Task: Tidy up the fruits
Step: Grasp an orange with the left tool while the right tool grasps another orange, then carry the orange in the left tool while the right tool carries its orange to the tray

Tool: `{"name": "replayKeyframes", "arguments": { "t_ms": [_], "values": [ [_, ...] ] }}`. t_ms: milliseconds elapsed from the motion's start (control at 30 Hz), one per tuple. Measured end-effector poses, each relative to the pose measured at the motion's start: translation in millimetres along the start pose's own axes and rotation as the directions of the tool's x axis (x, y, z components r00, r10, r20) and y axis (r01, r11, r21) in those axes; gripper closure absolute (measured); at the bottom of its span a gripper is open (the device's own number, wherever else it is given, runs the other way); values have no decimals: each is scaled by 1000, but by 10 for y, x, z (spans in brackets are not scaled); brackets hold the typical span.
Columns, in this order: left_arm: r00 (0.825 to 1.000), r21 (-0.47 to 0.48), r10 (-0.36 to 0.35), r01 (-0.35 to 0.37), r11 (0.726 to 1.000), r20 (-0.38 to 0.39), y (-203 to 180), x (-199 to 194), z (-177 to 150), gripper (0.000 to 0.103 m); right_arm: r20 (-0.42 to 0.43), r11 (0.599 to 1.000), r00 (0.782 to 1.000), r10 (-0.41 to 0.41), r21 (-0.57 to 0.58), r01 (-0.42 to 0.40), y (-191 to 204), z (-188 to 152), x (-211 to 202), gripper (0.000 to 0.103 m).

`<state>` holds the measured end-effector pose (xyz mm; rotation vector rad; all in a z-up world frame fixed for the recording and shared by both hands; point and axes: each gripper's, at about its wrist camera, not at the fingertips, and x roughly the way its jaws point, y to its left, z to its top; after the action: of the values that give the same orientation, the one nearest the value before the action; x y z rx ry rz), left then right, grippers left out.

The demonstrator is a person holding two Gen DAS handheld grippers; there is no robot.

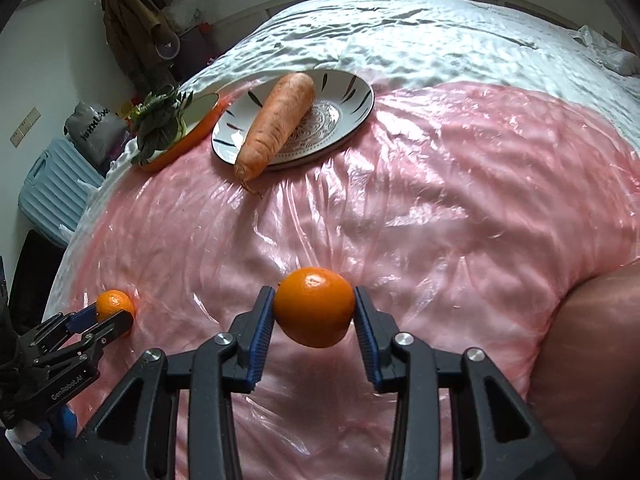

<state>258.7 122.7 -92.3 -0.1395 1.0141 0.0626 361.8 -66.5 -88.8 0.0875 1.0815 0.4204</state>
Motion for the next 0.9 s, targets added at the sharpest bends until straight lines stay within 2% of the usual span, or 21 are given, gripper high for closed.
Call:
{"name": "replayKeyframes", "arguments": {
  "t_ms": [500, 900],
  "values": [
    [999, 30, 3, -4, 1000, 37, -95, -242, -52, 63, 23, 999, 1000, -2, -48, 3, 86, -169, -358, 37],
    [1000, 85, -17, 15, 996, 19, -333, -470, -273, 63, -41, 993, 999, 32, -114, -37, 319, -798, -688, 36]
  ]
}}
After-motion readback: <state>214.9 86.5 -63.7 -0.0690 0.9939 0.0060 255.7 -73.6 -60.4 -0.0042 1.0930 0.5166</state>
